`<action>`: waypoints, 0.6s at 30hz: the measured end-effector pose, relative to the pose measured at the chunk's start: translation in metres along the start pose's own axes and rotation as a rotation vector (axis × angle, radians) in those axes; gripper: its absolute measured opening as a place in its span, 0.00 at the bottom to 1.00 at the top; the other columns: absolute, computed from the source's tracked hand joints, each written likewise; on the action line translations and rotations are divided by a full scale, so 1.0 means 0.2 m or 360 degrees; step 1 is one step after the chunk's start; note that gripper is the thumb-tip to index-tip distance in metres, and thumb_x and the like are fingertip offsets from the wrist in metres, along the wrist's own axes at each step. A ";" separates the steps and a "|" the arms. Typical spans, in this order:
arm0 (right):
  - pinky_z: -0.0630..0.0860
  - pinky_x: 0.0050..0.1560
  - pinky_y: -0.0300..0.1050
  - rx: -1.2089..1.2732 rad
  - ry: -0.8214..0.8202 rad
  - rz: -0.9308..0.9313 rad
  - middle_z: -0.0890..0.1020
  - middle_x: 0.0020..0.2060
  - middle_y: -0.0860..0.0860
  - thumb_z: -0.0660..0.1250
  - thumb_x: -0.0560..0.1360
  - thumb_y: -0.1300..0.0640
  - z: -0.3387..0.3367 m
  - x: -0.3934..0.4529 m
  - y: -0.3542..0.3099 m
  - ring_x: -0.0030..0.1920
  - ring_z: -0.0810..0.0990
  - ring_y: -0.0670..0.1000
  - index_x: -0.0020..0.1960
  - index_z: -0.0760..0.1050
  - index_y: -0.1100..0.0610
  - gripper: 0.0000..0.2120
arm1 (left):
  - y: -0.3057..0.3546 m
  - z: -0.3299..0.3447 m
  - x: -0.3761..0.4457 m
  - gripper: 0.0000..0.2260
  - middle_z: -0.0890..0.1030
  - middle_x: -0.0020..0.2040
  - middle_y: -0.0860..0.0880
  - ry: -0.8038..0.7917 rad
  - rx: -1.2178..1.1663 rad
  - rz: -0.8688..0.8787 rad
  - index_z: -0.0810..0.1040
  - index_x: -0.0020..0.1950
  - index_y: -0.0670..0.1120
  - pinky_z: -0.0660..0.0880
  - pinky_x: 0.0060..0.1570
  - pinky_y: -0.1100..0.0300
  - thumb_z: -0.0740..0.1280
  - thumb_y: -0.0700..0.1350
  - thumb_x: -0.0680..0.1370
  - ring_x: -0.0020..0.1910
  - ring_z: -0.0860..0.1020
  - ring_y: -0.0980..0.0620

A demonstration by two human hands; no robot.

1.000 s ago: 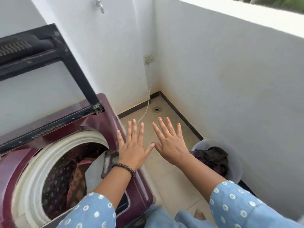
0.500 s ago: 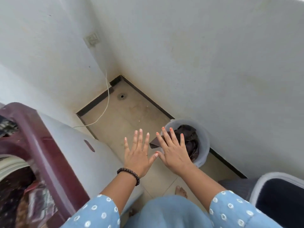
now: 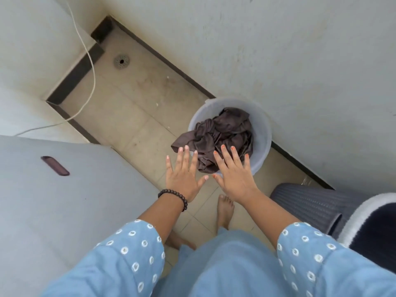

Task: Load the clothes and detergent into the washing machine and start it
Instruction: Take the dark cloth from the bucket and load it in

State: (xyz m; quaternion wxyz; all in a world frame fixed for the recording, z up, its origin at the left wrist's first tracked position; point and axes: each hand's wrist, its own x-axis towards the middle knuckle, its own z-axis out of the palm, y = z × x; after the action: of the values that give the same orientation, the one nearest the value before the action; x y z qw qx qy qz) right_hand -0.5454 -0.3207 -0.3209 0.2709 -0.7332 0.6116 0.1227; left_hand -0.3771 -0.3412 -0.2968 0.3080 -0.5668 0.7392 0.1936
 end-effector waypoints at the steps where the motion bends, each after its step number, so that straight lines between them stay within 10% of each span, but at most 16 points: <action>1: 0.47 0.74 0.67 0.0001 -0.0022 0.0001 0.44 0.79 0.52 0.52 0.81 0.42 0.04 0.04 0.02 0.79 0.41 0.57 0.79 0.44 0.50 0.32 | 0.00 0.03 0.05 0.35 0.34 0.79 0.44 -0.0020 -0.0006 -0.0012 0.34 0.78 0.48 0.37 0.73 0.39 0.42 0.66 0.80 0.77 0.34 0.45; 18: 0.42 0.74 0.65 0.0150 -0.0407 -0.0006 0.44 0.79 0.50 0.53 0.82 0.43 0.54 0.52 0.14 0.79 0.40 0.54 0.79 0.43 0.49 0.31 | 0.02 0.48 0.56 0.37 0.34 0.79 0.44 -0.0276 0.0013 -0.0083 0.34 0.78 0.47 0.39 0.73 0.38 0.45 0.67 0.80 0.78 0.35 0.44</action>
State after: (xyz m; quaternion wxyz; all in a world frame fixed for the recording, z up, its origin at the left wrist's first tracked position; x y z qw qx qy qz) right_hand -0.5325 -0.3508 -0.4703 0.3811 -0.6990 0.5758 0.1858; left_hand -0.3769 -0.3591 -0.4432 0.3781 -0.5657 0.6955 0.2309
